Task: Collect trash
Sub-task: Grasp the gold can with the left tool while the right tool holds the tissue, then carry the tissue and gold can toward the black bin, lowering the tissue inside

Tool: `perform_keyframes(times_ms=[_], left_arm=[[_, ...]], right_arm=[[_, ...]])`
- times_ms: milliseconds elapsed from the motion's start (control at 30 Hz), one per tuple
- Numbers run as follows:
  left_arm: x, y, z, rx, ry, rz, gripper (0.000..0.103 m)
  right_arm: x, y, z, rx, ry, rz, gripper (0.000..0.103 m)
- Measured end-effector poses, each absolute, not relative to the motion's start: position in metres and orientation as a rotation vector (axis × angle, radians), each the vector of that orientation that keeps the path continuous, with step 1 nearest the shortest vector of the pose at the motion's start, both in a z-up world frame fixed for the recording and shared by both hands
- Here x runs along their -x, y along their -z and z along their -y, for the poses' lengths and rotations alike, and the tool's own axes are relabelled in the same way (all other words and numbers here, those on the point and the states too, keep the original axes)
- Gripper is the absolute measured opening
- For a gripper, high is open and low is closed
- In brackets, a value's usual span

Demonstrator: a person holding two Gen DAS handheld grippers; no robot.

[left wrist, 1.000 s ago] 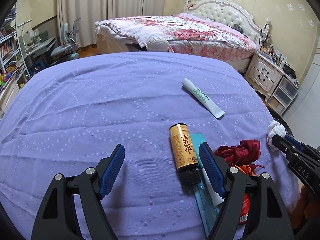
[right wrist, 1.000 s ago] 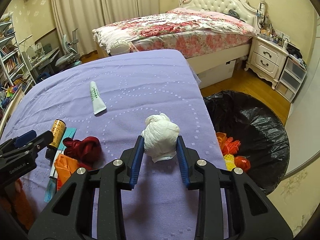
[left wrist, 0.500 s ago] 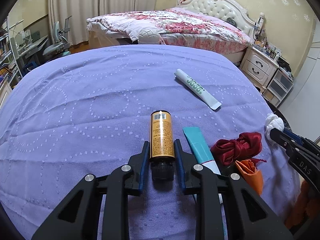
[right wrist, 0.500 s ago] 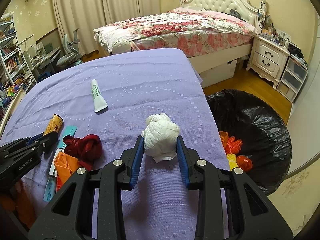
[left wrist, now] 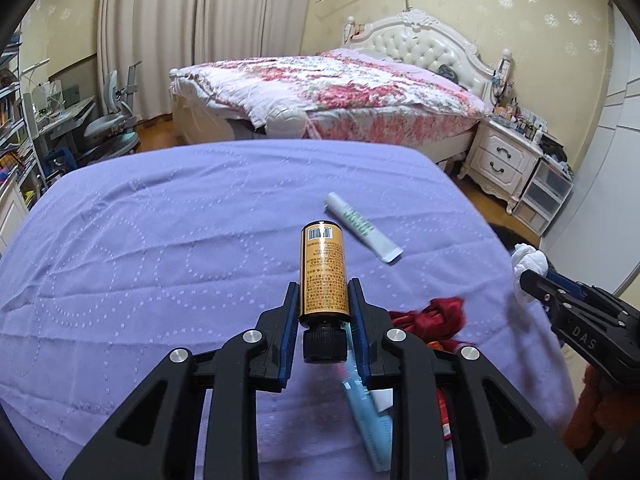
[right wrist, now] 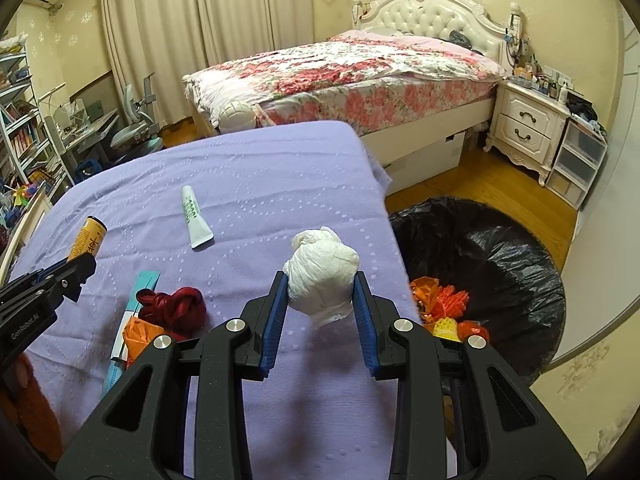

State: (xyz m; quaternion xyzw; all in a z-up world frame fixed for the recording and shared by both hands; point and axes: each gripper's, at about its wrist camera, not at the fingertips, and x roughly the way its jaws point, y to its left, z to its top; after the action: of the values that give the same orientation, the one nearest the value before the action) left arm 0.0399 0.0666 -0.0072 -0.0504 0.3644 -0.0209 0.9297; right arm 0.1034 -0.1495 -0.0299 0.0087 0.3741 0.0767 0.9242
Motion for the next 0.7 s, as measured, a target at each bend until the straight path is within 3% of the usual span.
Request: perform_keyframes(times_ms=[700], left_arm=[[-0.075,-0.006,0.057,0.017,0.278,-0.708,0.025]], right_arm=[[-0.098,0.006,0.248,-0.065,0.055,-0.689,0.032]])
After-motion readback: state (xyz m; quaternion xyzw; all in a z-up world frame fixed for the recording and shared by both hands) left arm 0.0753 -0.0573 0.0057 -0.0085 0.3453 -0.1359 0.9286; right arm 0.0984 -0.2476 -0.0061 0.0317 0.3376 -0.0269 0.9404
